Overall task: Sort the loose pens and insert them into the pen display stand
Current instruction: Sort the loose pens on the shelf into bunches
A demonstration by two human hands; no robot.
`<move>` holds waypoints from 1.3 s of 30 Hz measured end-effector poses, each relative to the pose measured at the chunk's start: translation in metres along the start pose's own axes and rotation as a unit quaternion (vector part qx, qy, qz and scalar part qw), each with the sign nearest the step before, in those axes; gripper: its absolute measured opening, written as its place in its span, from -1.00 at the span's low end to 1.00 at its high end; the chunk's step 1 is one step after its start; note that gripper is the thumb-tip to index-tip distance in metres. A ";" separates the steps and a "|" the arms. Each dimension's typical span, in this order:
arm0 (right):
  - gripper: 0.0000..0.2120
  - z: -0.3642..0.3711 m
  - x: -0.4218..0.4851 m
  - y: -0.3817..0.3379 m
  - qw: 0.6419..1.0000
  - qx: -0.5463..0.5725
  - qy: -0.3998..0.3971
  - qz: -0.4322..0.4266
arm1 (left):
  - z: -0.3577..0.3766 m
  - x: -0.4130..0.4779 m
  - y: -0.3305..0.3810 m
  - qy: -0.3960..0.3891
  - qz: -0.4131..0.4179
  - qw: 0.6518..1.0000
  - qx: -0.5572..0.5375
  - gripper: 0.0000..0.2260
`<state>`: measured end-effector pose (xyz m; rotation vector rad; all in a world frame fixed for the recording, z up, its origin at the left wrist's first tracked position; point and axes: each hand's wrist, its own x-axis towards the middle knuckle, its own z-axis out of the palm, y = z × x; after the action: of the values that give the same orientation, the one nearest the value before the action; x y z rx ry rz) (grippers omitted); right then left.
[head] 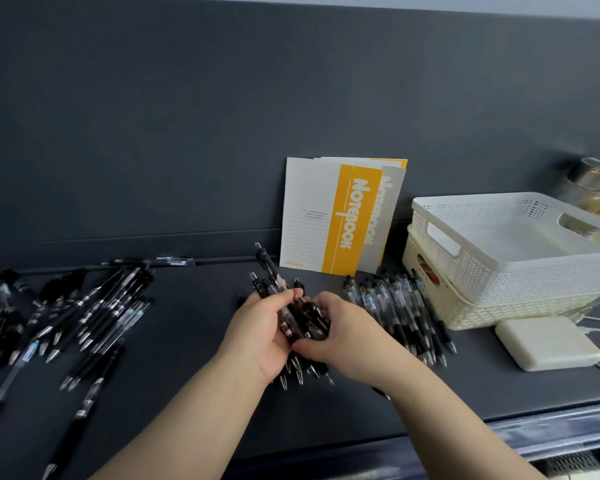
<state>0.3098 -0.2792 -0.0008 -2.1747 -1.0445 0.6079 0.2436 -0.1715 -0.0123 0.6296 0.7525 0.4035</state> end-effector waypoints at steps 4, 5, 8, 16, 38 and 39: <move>-0.77 -0.012 -0.003 0.003 0.999 -0.042 -0.019 -0.016 | 0.005 0.009 -0.003 0.019 -0.018 1.000 -0.018 -0.89; -0.80 -0.016 -0.004 0.005 0.998 -0.050 -0.029 -0.017 | 0.007 0.012 -0.003 0.027 -0.015 0.999 -0.026 -0.90; -0.88 -0.032 -0.008 0.015 0.998 -0.039 -0.056 -0.002 | 0.015 0.018 0.001 0.050 0.011 0.998 -0.041 -0.92; -0.71 -0.070 -0.005 0.061 0.976 -0.109 0.126 0.143 | 0.024 0.017 -0.006 0.040 0.051 0.998 0.023 -0.91; -0.85 0.004 0.044 -0.001 0.865 0.469 -0.108 0.142 | -0.066 0.003 0.034 0.087 0.125 0.881 0.447 -0.88; -0.85 0.006 0.046 -0.002 0.865 0.469 -0.106 0.144 | -0.071 0.005 0.034 0.095 0.123 0.861 0.484 -0.85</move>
<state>0.3310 -0.2390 -0.0096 -1.3928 -0.3492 1.2109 0.1907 -0.1165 -0.0324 1.6674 1.0641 0.3010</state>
